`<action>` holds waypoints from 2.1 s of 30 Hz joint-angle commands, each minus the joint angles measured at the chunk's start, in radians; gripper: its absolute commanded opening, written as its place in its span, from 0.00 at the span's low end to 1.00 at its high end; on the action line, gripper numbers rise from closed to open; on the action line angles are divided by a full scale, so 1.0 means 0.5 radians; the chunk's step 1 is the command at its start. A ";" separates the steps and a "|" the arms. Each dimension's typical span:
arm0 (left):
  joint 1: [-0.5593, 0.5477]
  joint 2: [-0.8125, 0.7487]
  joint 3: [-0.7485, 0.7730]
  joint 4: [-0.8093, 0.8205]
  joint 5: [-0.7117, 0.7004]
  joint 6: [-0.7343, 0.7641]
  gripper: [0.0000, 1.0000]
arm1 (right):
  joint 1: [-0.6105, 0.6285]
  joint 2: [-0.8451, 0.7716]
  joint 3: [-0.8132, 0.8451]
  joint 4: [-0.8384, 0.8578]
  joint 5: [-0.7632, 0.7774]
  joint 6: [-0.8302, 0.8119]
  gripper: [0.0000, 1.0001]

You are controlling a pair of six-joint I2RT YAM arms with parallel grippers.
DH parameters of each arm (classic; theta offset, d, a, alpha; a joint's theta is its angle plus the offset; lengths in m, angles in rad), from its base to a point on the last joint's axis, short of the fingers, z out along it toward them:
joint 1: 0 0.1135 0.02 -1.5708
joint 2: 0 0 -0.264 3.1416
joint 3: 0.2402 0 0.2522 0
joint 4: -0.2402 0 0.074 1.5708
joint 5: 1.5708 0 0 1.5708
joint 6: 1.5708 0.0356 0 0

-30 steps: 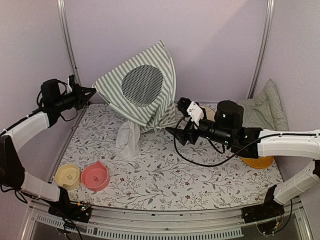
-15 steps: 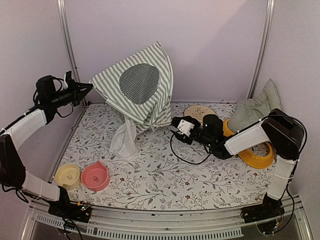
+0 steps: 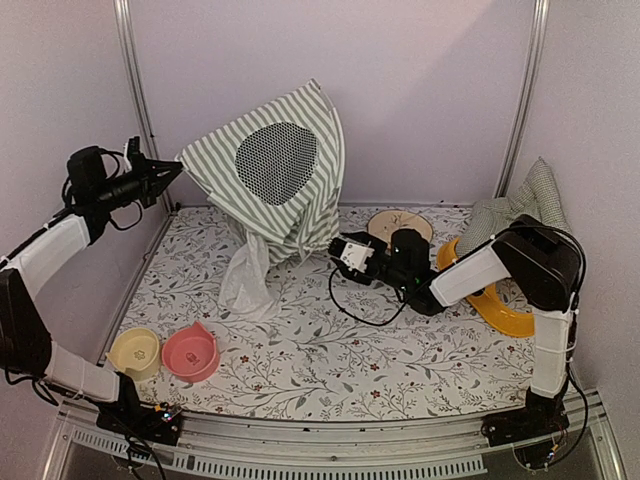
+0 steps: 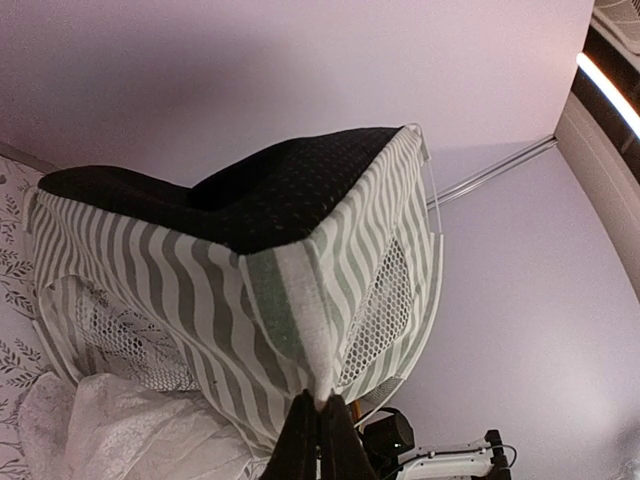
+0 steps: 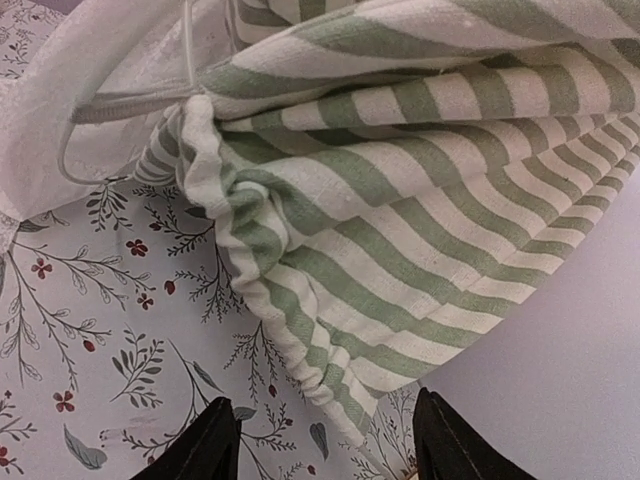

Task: Set up the pet tent
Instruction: Adjust the tent.

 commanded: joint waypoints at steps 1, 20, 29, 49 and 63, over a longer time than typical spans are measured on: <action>0.023 -0.044 0.082 -0.006 0.049 0.009 0.00 | 0.004 0.227 0.186 0.070 0.067 -0.030 0.61; -0.032 0.029 0.292 0.025 -0.024 0.046 0.16 | 0.172 -0.143 0.503 -0.336 0.421 0.145 0.00; -0.090 0.129 0.710 -0.171 -0.224 0.336 0.98 | 0.226 -0.206 0.990 -1.153 0.462 0.468 0.00; -0.405 -0.040 0.671 -0.445 -0.307 0.990 0.99 | 0.255 -0.137 1.595 -1.874 0.543 0.785 0.00; -0.538 -0.253 0.479 -0.865 -0.655 1.364 0.99 | 0.113 -0.021 1.825 -1.918 0.449 0.768 0.00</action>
